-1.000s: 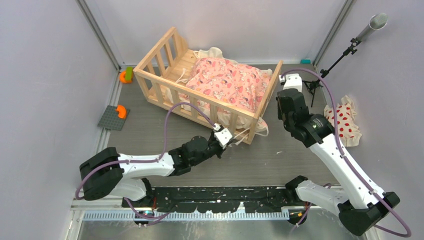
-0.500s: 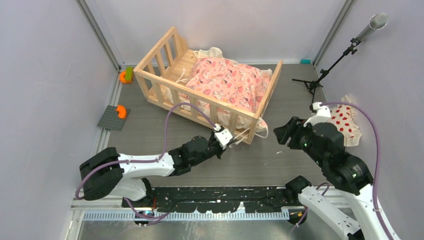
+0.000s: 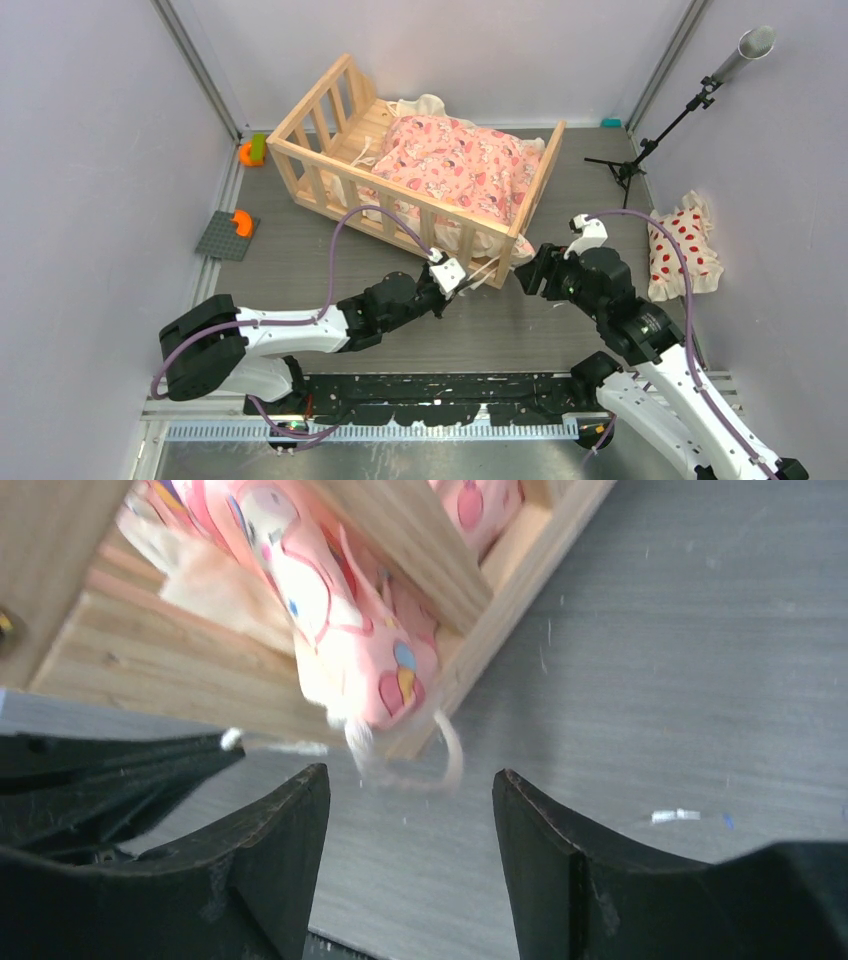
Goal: Set up the pet bed
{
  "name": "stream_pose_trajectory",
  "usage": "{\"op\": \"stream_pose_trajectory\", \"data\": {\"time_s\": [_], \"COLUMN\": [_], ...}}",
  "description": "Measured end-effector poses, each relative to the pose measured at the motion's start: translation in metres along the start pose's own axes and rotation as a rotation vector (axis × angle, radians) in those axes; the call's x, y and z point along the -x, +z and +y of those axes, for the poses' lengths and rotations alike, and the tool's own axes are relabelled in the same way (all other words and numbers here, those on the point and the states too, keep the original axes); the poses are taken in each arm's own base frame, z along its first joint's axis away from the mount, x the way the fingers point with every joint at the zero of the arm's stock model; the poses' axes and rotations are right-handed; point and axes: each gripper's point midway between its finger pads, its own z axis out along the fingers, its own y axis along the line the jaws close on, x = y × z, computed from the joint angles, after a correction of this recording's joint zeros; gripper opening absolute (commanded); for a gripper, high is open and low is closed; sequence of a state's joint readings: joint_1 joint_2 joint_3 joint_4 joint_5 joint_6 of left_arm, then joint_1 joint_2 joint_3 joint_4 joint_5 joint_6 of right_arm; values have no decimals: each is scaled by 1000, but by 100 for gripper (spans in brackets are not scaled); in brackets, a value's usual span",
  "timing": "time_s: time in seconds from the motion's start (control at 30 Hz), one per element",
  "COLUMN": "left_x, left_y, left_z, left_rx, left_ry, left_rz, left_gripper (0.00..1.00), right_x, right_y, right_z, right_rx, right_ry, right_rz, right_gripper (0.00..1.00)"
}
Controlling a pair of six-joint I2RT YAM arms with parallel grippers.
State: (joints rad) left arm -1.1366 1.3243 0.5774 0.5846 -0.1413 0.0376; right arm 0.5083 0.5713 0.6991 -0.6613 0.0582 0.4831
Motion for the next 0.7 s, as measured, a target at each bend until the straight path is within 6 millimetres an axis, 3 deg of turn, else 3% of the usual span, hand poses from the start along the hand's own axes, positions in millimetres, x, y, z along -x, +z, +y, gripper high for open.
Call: {"op": "stream_pose_trajectory", "data": {"time_s": [0.13, 0.3, 0.47, 0.57, 0.7], "left_x": [0, 0, -1, -1, 9], "left_y": [0, 0, -1, -5, -15], "left_z": [0, 0, 0, 3, 8], "left_rx": [-2, -2, 2, 13, 31], "left_ry": [0, 0, 1, 2, -1], "left_rz": [0, 0, 8, 20, 9], "left_gripper": [0, 0, 0, 0, 0], "right_x": [11, 9, 15, 31, 70], "right_y": [14, 30, 32, 24, 9], "right_z": [-1, -9, -13, -18, -26], "right_rx": [11, -15, -42, -95, -215], "right_ry": [-19, -53, -99, -125, -162], "right_rz": [-93, -111, -123, -159, -222], "right_gripper": [53, 32, 22, 18, 16]}}
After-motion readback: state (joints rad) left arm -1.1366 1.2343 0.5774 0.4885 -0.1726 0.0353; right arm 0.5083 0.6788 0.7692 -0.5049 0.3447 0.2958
